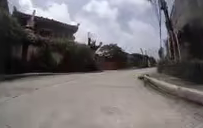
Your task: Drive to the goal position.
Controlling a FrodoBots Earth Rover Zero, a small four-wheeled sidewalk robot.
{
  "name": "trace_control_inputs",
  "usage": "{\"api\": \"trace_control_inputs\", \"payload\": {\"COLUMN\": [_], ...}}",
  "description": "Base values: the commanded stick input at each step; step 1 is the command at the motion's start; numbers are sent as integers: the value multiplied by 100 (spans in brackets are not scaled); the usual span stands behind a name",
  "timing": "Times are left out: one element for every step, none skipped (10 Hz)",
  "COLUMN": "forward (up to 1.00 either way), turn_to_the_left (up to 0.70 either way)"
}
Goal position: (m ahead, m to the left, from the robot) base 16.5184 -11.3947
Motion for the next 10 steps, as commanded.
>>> {"api": "trace_control_inputs", "payload": {"forward": [50,50,50,50,50,50,50,50,50,50], "turn_to_the_left": [1,1,1,1,1,1,1,1,1,1]}}
